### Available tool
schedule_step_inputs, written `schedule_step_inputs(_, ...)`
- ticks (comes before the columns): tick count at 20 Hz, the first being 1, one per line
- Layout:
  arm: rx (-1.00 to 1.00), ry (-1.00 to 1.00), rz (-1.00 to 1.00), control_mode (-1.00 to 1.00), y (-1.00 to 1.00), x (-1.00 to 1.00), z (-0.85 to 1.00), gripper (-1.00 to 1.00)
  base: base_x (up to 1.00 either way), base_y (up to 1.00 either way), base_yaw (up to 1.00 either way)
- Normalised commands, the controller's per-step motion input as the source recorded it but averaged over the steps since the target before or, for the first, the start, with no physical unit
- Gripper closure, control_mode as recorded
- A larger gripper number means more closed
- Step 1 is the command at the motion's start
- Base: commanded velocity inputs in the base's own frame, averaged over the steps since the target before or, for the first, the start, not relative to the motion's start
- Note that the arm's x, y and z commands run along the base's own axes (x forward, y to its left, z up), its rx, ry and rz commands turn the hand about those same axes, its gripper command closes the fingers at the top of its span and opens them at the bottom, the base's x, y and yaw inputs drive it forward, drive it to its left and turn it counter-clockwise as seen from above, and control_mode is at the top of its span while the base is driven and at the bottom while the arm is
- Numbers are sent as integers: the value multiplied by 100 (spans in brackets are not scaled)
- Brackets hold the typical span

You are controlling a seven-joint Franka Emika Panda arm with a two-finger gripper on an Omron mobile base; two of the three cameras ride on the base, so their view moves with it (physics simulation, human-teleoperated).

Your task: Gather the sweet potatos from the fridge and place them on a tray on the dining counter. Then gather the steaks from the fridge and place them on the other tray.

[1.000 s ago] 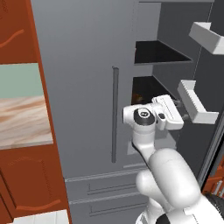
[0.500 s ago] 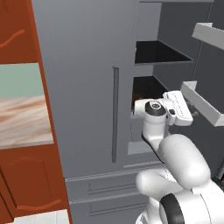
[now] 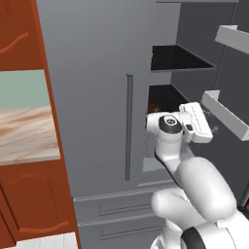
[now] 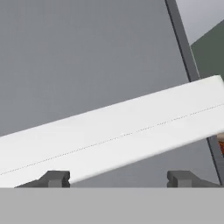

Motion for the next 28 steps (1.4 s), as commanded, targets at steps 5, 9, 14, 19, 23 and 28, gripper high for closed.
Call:
schedule_step_inputs(5,-2,0,43,-100,100,-7,0,-100,0,0,0)
schedule_step_inputs(9,0,4,71,-100,100,0,-10,-100,0,0,0)
schedule_step_inputs(14,-1,0,72,-100,100,0,-35,-100,0,0,0)
schedule_step_inputs(19,-2,-3,62,-100,98,1,-38,-100,0,0,0)
schedule_step_inputs(23,-2,-3,22,-100,69,5,-1,-100,0,0,0)
schedule_step_inputs(28,-16,4,-2,-100,59,10,54,-100,0,0,0)
